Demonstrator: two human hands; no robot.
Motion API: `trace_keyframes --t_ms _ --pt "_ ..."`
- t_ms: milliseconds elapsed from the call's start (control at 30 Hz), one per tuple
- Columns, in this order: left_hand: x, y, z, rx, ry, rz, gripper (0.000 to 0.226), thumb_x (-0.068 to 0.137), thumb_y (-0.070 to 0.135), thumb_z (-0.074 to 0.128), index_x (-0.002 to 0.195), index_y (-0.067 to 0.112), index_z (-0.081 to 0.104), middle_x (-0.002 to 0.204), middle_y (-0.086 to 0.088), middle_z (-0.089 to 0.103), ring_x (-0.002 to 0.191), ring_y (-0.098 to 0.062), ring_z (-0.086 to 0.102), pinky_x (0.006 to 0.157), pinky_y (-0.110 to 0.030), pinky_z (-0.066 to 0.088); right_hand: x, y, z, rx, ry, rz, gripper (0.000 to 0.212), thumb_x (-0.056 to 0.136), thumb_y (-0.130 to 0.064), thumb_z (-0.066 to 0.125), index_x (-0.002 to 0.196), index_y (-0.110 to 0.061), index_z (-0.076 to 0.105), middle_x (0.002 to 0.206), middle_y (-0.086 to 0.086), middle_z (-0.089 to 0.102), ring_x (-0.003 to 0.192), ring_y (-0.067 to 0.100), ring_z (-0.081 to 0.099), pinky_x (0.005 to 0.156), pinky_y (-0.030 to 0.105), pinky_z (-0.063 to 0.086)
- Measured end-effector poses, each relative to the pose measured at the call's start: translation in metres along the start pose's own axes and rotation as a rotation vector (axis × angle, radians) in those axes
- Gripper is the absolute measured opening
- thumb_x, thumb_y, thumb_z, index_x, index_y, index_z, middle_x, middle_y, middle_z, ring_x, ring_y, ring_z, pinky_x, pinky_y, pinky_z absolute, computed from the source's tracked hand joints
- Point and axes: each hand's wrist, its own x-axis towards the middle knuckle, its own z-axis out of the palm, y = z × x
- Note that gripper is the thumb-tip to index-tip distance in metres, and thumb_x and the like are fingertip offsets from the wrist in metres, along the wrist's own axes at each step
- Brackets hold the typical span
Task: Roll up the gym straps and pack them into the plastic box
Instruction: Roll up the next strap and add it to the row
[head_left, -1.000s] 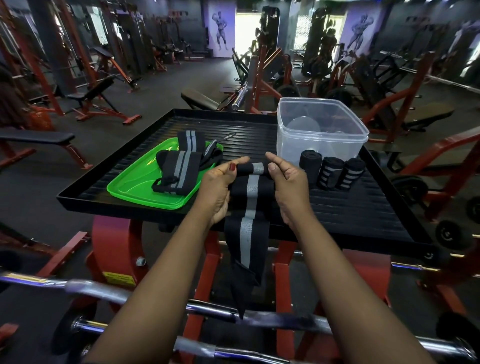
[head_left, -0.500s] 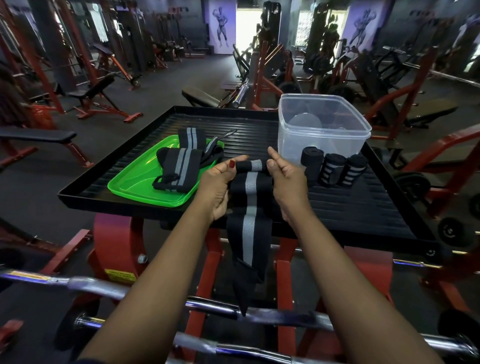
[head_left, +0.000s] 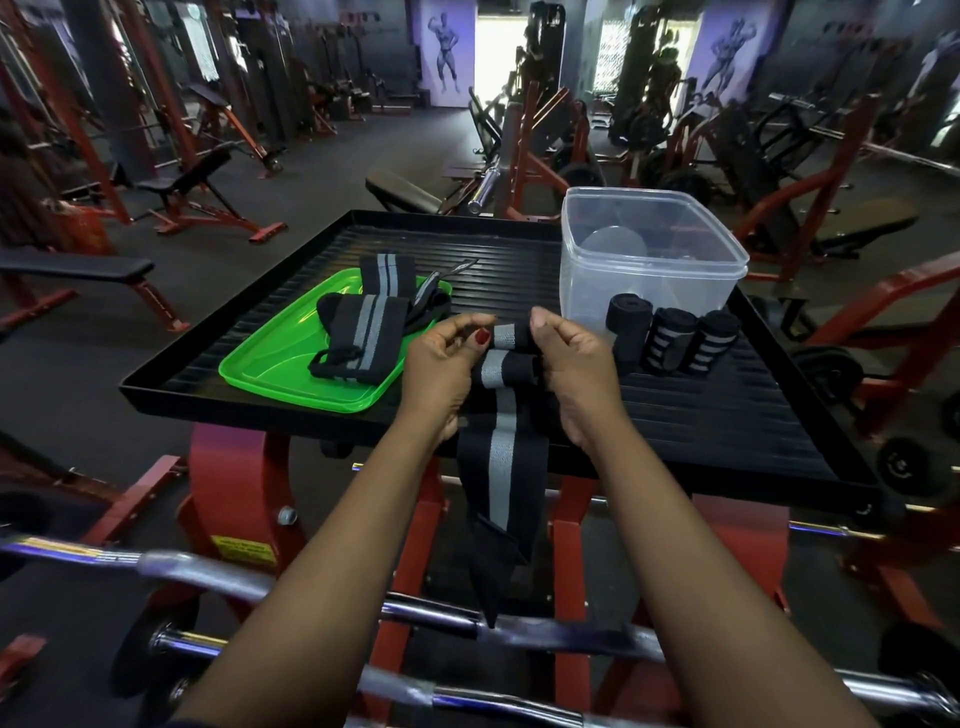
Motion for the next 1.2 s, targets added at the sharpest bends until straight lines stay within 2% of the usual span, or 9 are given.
trace_keyframes --t_ms 133,333,600,700,733,833,933,1067,1200 --pt "0.001 0.000 0.001 0.004 -0.004 -0.007 0.015 0.092 -0.002 0.054 0.100 0.006 0.064 0.081 -0.004 0.068 0.068 -0.004 0.063 0.068 -0.020 0.053 0.001 0.003 0.001 -0.122 0.003 -0.083 0.012 0.092 -0.016 0.065 0.099 -0.019 0.074 0.098 0.005 0.076 0.097 0.020 0.070 0.093 0.039 0.055" --pt "0.004 -0.004 0.001 0.085 -0.034 -0.061 0.014 0.095 0.013 0.055 0.105 0.016 0.065 0.087 -0.005 0.069 0.079 -0.016 0.063 0.076 -0.032 0.053 0.002 0.004 -0.003 -0.154 -0.012 -0.108 0.015 0.091 -0.013 0.065 0.096 -0.022 0.075 0.097 0.005 0.076 0.096 0.023 0.071 0.088 0.038 0.057" --pt "0.001 0.004 -0.003 -0.018 -0.051 -0.120 0.016 0.090 0.004 0.060 0.099 0.016 0.066 0.079 -0.020 0.062 0.071 -0.023 0.059 0.070 -0.034 0.052 -0.001 -0.001 -0.003 -0.100 -0.057 -0.116 0.019 0.090 -0.008 0.065 0.095 -0.022 0.076 0.098 0.006 0.075 0.092 0.016 0.069 0.086 0.032 0.055" --pt "-0.001 0.005 -0.002 0.011 -0.035 -0.080 0.020 0.089 0.000 0.059 0.100 0.015 0.066 0.063 -0.009 0.064 0.063 -0.018 0.062 0.068 -0.033 0.054 0.000 -0.001 -0.002 -0.080 -0.035 -0.084 0.016 0.093 -0.017 0.064 0.105 -0.018 0.074 0.093 -0.006 0.074 0.084 0.003 0.068 0.076 0.018 0.051" --pt "-0.002 0.006 -0.002 0.013 -0.041 -0.068 0.021 0.089 -0.001 0.059 0.098 0.016 0.066 0.064 -0.010 0.065 0.067 -0.021 0.063 0.070 -0.036 0.054 0.001 0.000 -0.002 -0.091 -0.028 -0.094 0.018 0.093 -0.018 0.064 0.109 -0.017 0.073 0.096 -0.007 0.074 0.088 0.002 0.068 0.078 0.016 0.050" --pt "-0.003 0.007 -0.002 0.006 -0.072 -0.044 0.023 0.088 -0.004 0.058 0.095 0.017 0.065 0.070 -0.014 0.067 0.070 -0.022 0.063 0.070 -0.034 0.054 0.003 0.004 -0.003 -0.134 -0.017 -0.142 0.017 0.092 -0.014 0.065 0.106 -0.020 0.073 0.104 0.001 0.074 0.102 0.013 0.068 0.090 0.026 0.052" --pt "-0.005 0.009 -0.001 -0.057 -0.110 -0.055 0.014 0.089 0.003 0.061 0.096 0.014 0.063 0.062 0.000 0.067 0.062 -0.012 0.063 0.063 -0.026 0.053 0.002 0.003 -0.003 -0.129 -0.024 -0.192 0.020 0.091 -0.008 0.064 0.105 -0.020 0.072 0.107 0.005 0.073 0.102 0.013 0.067 0.093 0.027 0.051" --pt "-0.003 0.007 -0.001 -0.098 -0.077 -0.074 0.016 0.088 0.007 0.064 0.103 0.012 0.066 0.066 -0.005 0.069 0.067 -0.015 0.065 0.067 -0.029 0.055 0.000 0.000 -0.002 -0.126 -0.072 -0.260 0.029 0.089 0.002 0.061 0.110 -0.016 0.069 0.113 0.007 0.071 0.105 0.012 0.064 0.097 0.028 0.048" --pt "-0.002 0.006 -0.003 -0.061 -0.051 -0.070 0.017 0.087 0.000 0.062 0.099 0.011 0.066 0.059 0.003 0.069 0.060 -0.007 0.063 0.063 -0.024 0.052 -0.001 -0.001 -0.002 -0.084 -0.104 -0.179 0.043 0.088 0.003 0.063 0.127 -0.014 0.058 0.115 0.007 0.067 0.103 0.011 0.062 0.097 0.026 0.048"
